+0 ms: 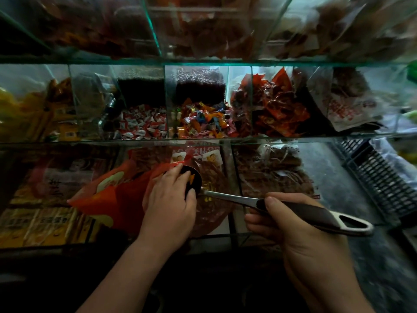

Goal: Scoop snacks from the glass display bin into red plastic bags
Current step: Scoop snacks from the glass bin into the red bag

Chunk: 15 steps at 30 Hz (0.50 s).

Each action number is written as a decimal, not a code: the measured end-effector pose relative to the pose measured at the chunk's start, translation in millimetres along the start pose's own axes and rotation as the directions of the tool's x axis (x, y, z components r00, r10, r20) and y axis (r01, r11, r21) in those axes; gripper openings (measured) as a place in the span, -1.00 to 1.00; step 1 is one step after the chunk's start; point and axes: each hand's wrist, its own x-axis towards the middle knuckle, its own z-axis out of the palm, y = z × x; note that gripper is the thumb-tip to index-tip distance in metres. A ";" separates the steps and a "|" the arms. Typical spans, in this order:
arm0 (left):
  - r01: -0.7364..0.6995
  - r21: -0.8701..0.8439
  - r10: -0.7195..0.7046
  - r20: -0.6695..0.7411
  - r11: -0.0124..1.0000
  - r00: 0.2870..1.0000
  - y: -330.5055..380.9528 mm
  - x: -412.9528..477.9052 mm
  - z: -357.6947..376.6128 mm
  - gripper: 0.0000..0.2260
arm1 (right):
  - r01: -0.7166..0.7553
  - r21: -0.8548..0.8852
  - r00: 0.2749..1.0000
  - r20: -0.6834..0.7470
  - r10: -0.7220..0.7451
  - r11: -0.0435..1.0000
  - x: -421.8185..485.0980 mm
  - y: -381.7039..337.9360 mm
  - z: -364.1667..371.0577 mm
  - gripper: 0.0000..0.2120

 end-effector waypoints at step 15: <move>-0.138 -0.259 0.097 -0.167 0.956 0.981 33.4 65.4 -34.3 -0.38 | -0.138 0.290 0.982 -0.084 0.168 0.947 47.2 -38.0 4.6 -0.94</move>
